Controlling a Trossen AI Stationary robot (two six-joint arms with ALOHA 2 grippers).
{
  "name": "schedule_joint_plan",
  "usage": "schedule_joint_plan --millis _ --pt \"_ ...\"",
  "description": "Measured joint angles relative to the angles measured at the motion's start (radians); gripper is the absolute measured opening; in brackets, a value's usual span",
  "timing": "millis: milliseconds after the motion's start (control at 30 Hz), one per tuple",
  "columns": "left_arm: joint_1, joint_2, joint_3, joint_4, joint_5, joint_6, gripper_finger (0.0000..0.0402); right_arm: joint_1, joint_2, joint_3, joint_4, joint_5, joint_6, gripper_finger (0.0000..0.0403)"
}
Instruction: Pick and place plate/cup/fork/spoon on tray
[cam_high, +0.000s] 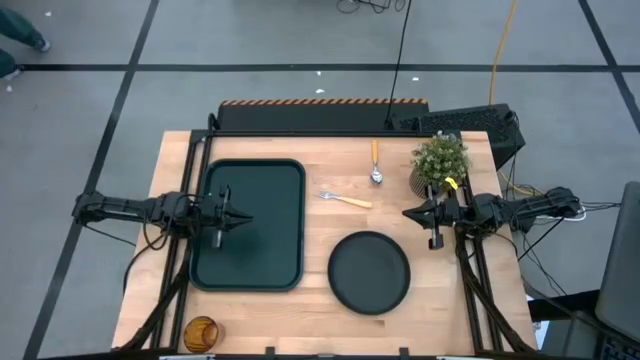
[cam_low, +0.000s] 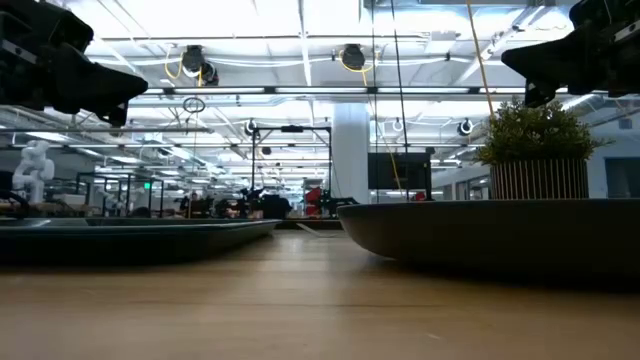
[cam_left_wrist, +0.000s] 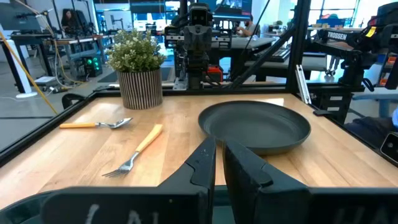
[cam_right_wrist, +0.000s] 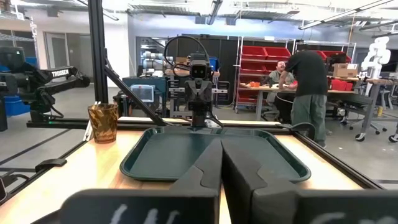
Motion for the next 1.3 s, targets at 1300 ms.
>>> schedule_joint_plan --millis 1300 --pt "0.0 0.0 0.0 0.106 -0.01 -0.006 0.0035 0.0 0.0 0.0 0.0 0.0 0.0 0.0"
